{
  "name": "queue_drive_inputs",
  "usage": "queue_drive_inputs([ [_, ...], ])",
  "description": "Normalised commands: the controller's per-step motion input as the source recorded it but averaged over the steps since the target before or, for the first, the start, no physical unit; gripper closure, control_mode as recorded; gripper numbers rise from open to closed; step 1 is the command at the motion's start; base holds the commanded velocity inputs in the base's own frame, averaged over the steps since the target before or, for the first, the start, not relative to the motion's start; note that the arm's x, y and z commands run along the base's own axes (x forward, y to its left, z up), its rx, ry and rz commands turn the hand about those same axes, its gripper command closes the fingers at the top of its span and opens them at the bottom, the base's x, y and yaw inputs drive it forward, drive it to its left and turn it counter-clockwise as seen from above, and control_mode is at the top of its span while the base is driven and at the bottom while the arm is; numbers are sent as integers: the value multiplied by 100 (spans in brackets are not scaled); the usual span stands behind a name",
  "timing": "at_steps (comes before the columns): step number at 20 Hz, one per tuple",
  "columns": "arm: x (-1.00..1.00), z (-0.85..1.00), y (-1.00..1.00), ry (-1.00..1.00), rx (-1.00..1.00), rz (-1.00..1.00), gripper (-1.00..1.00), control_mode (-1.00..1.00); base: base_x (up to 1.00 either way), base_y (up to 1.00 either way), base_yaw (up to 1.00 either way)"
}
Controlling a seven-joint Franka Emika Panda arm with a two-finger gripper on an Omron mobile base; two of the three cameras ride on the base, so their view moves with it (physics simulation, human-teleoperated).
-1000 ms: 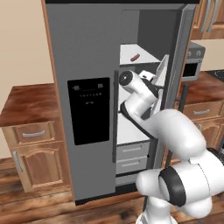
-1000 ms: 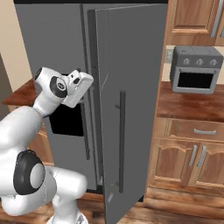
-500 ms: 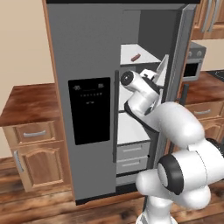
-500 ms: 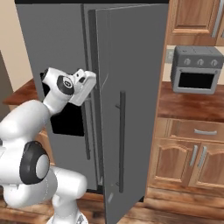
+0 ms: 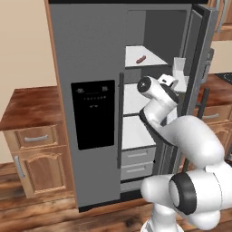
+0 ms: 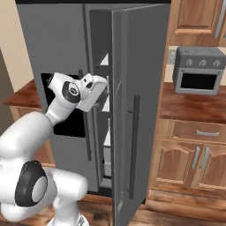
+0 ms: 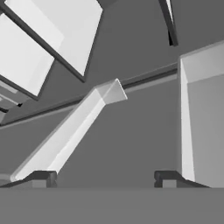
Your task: Move the hot dog bun to the plate on the dining table and place the condiment next to that plate. Then navigate to the fridge and take the sausage and place it on the plate as well.
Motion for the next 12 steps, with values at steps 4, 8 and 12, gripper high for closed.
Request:
queue_drive_inputs([
  [4, -34, 1, -92, 0, 0, -4, -100, -100, 0, 0, 0],
  [8, 1, 8, -95, 0, 0, 0, -100, -100, 0, 0, 0],
  [12, 12, 8, -97, 0, 0, 0, -100, -100, 0, 0, 0],
])
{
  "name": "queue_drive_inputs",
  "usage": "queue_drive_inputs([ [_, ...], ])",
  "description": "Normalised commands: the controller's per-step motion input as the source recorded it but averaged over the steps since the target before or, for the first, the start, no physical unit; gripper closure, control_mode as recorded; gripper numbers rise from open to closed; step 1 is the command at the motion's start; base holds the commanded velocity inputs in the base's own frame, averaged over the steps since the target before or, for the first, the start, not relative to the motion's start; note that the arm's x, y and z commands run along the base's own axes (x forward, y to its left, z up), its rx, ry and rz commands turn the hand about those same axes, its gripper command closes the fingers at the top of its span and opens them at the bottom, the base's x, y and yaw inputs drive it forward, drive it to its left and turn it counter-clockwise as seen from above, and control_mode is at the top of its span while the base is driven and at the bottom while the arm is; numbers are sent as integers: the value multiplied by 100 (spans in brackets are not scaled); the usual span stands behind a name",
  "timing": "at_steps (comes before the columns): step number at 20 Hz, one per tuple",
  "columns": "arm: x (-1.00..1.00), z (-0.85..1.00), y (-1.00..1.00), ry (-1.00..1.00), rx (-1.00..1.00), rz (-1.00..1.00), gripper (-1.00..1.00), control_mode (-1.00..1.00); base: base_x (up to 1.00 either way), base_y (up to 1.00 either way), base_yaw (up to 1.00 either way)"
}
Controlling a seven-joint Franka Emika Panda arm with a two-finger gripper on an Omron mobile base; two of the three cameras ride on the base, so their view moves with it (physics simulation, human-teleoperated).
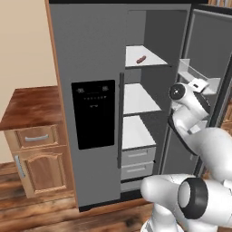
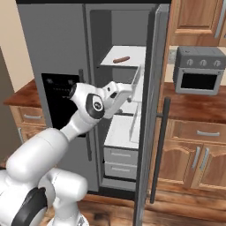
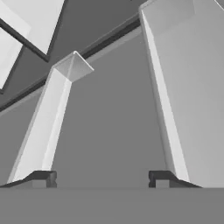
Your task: Move the hot dog bun to the plate on the dining table and place the condiment next to that plate. Then navigate to the fridge and take the sausage and place it on the plate as well.
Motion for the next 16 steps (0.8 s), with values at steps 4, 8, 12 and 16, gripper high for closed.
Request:
queue_drive_inputs([
  [4, 6, 3, -76, -1, 1, 0, -100, -100, 0, 0, 0],
  [8, -22, 0, -5, -7, 3, 5, -100, -100, 0, 0, 0],
  [12, -40, 0, 4, 0, 25, 4, -100, -100, 0, 0, 0],
  [16, -20, 23, 45, 0, 41, -7, -100, -100, 0, 0, 0],
])
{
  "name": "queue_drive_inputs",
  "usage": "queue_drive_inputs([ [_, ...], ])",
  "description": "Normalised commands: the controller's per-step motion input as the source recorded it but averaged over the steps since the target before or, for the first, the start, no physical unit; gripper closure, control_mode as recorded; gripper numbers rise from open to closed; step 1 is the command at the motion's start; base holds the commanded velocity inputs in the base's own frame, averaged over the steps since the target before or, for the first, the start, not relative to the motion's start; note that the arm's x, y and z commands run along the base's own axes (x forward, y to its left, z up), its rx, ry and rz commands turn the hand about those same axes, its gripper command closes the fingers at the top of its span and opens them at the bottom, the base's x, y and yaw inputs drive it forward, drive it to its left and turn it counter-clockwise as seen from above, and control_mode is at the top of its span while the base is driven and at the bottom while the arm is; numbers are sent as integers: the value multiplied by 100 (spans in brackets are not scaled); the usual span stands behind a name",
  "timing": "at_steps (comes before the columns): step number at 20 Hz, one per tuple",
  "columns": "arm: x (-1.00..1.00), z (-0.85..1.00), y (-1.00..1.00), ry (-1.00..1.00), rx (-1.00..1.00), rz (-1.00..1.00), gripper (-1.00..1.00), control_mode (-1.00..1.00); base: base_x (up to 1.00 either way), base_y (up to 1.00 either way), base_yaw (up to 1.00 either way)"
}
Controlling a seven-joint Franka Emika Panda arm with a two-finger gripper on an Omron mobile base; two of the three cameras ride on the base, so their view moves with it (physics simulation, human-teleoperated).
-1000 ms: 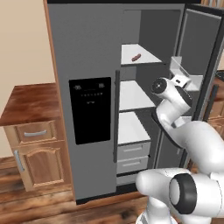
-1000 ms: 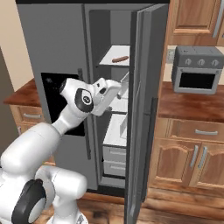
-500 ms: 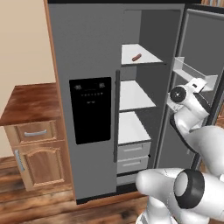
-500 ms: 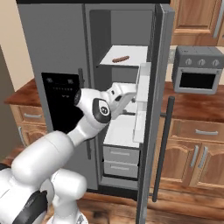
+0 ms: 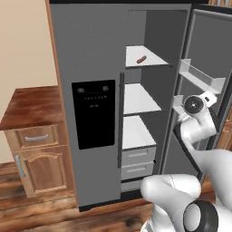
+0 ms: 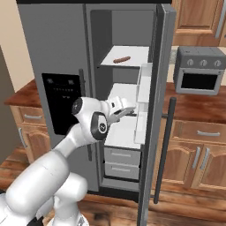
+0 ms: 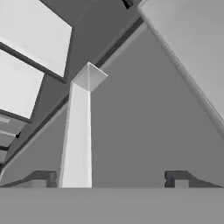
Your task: Move the hot dog bun to the plate on the dining table and place the condiment next to that plate. Then navigate to the fridge and take the sausage and place it on the plate as well.
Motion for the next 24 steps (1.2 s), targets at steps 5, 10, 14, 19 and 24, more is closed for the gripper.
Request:
queue_drive_inputs([
  [5, -2, 54, 59, 0, 39, -7, -100, -100, 0, 0, 0],
  [10, -11, 56, 56, 0, 35, -6, -100, -100, 0, 0, 0],
  [14, -35, 31, 54, 0, 35, -6, -100, -100, 0, 0, 0],
  [19, -54, 3, 55, 0, 34, -6, -100, -100, 0, 0, 0],
  [24, -71, 0, 44, -13, 32, -15, -100, -100, 0, 0, 0],
])
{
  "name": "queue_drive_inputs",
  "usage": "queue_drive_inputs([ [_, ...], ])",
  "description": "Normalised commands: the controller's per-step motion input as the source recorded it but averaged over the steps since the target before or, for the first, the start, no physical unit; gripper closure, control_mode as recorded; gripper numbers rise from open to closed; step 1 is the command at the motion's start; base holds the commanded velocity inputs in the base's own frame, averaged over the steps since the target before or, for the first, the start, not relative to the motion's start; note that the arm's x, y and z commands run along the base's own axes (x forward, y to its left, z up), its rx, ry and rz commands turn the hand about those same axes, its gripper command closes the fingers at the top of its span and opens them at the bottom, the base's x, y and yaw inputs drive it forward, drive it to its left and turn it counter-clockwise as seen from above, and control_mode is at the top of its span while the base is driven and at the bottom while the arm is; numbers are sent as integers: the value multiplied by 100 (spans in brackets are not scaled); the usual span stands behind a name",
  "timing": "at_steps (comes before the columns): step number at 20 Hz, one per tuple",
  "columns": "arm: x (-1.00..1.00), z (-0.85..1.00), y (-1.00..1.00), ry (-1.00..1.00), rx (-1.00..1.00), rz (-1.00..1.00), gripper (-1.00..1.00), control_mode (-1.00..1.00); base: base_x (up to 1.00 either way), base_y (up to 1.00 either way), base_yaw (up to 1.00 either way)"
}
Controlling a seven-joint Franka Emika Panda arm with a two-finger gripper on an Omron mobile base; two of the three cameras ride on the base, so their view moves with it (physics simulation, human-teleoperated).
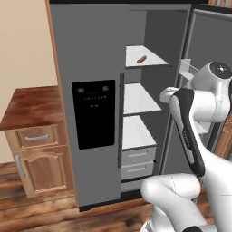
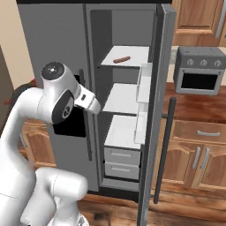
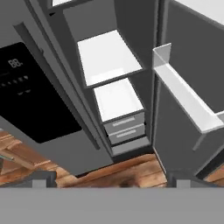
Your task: Move the hot dog bun to the plate on the dining table and place the condiment next to that plate. Then navigate to the fridge and take the sausage and place it on the plate as well.
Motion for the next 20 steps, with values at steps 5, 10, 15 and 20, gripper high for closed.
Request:
queue_drive_inputs([
  [5, -67, 34, 23, -14, 20, -25, -100, -100, 0, 0, 0],
  [10, -59, 57, 0, -11, 2, -19, -100, -100, 0, 0, 0],
  [15, -66, 34, -7, -5, 0, -15, -100, -100, 0, 0, 0],
  [20, -36, 1, -4, 2, 5, -8, -100, -100, 0, 0, 0],
])
